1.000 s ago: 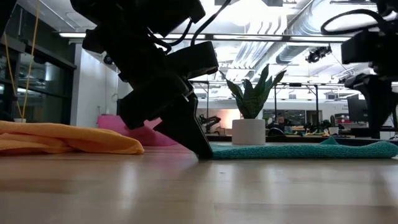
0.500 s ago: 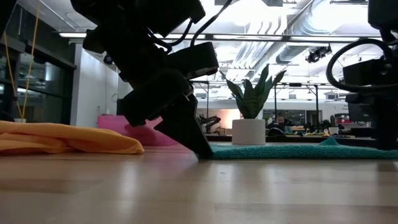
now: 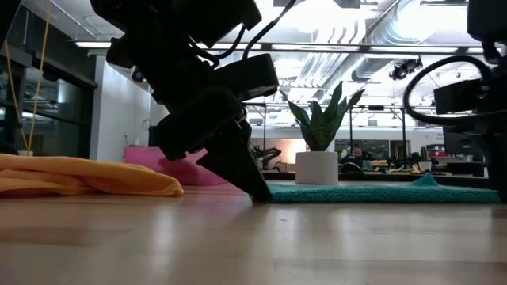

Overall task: Fold microfiber towels
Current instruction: Fold the blue microfiber cloth

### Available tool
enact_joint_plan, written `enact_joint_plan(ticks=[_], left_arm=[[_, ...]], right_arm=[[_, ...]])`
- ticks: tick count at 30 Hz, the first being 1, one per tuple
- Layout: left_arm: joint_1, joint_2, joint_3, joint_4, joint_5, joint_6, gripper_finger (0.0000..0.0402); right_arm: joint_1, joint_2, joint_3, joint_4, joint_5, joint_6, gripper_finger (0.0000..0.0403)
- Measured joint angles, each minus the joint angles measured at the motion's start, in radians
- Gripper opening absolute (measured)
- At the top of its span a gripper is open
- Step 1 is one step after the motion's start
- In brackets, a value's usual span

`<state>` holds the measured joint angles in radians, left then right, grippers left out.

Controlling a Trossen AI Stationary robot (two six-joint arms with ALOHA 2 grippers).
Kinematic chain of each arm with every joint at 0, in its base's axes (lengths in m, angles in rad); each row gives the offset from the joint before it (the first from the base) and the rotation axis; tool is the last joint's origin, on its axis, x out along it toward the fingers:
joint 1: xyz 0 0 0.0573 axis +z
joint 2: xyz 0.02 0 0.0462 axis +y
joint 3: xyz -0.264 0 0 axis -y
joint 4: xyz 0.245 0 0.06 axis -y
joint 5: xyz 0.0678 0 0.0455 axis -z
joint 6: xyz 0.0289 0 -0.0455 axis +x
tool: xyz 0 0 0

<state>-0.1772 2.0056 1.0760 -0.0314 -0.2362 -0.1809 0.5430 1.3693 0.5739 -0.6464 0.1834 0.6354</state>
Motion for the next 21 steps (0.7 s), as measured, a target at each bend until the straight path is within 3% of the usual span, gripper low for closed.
enact_joint_plan(ticks=[6, 15, 21], left_arm=[[-0.01, -0.015, 0.0, -0.031, 0.085, -0.087, 0.0], [-0.013, -0.169, -0.004, -0.181, 0.279, -0.259, 0.0], [-0.006, -0.266, -0.004, -0.26, 0.273, -0.28, 0.0]], right_arm=[[0.003, 0.0, 0.012, 0.009, -0.06, 0.129, 0.0004], [0.005, -0.002, 0.134, 0.039, -0.266, 0.067, 0.0001], [-0.014, -0.003, 0.185, 0.026, -0.275, 0.064, 0.0001]])
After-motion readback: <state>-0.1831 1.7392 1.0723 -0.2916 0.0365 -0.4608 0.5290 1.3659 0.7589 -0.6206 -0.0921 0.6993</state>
